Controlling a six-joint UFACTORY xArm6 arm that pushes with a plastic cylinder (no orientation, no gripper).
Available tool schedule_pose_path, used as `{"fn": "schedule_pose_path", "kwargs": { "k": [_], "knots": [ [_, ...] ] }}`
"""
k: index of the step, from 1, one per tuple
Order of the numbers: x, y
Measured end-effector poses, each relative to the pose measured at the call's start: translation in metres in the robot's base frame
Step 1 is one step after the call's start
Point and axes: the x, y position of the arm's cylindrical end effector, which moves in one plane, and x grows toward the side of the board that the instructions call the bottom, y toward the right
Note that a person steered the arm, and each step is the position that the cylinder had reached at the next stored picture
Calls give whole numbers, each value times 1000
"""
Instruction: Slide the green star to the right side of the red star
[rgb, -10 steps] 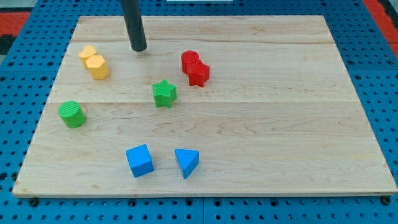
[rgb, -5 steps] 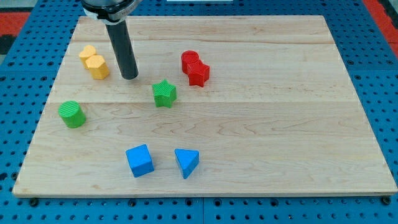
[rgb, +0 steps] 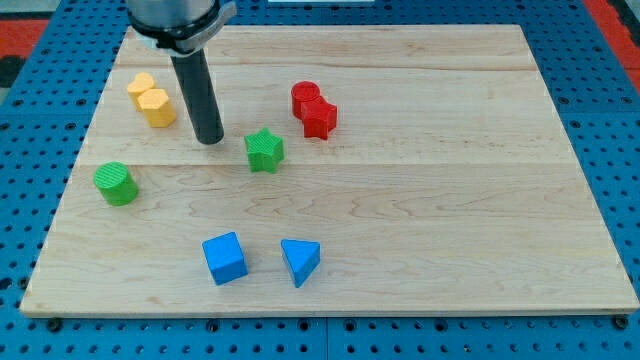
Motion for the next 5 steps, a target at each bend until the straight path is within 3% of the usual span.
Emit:
{"fn": "schedule_pose_path", "kwargs": {
  "k": [2,5],
  "knots": [
    [15,88],
    [18,108]
  ]
}}
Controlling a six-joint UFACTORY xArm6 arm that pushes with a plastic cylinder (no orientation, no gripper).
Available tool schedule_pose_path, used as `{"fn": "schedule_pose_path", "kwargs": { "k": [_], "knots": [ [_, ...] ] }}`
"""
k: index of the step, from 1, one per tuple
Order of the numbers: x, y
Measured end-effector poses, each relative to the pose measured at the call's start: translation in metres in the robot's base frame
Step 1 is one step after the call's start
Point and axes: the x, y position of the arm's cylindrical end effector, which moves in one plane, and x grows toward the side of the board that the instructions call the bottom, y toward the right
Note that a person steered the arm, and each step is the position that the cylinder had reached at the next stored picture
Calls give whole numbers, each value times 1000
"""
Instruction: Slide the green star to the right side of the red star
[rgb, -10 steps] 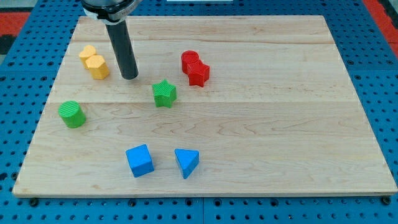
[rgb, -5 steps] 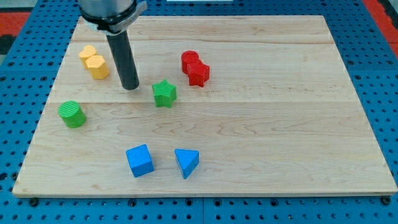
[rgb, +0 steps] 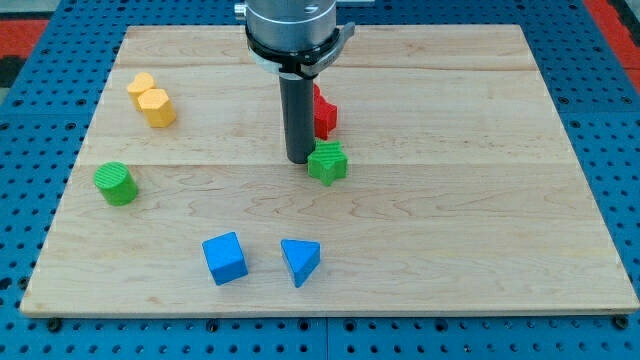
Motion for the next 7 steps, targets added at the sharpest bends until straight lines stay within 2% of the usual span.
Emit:
{"fn": "schedule_pose_path", "kwargs": {
  "k": [5,6,7],
  "knots": [
    [2,1],
    [10,3],
    [51,3]
  ]
}}
